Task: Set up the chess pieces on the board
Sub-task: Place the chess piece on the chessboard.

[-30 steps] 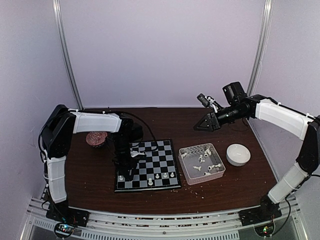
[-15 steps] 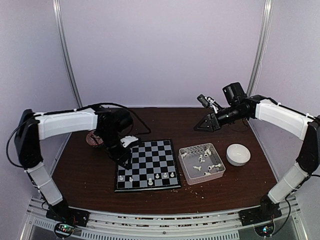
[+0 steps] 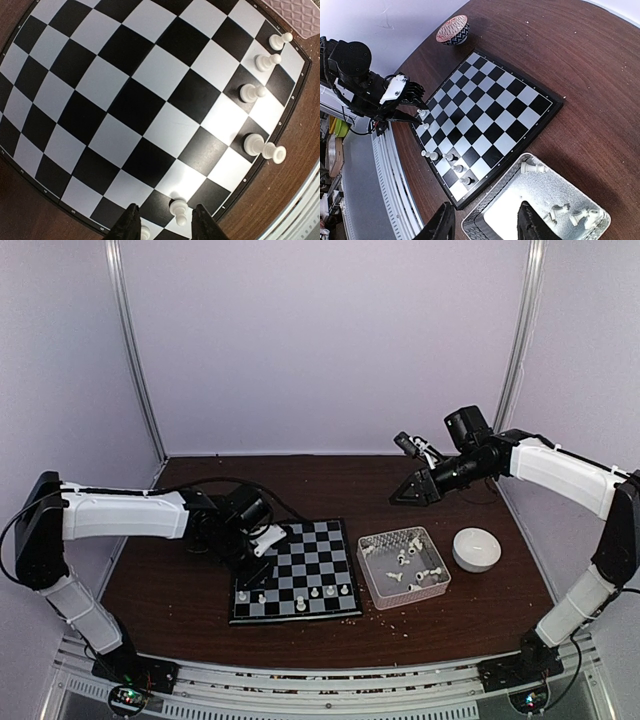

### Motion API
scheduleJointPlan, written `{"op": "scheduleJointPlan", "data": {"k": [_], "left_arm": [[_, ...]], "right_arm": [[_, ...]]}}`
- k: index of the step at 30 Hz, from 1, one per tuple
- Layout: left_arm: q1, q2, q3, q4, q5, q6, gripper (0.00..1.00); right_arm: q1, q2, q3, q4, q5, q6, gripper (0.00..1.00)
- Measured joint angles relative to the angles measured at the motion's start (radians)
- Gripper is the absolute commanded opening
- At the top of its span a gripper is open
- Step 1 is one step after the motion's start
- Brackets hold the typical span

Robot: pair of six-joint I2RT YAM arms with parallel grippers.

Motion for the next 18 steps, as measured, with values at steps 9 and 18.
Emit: {"op": "scheduleJointPlan", "data": {"k": [9, 18], "left_arm": [[-0.026, 0.044, 0.000, 0.010, -0.004, 0.014, 0.34], [-0.058, 0.047, -0.002, -0.024, -0.004, 0.017, 0.27]], "right_arm": [[0.000, 0.000, 0.000, -0.013, 0.026, -0.019, 0.42], [0.000, 0.000, 0.000, -0.015, 0.029, -0.021, 0.42]]}}
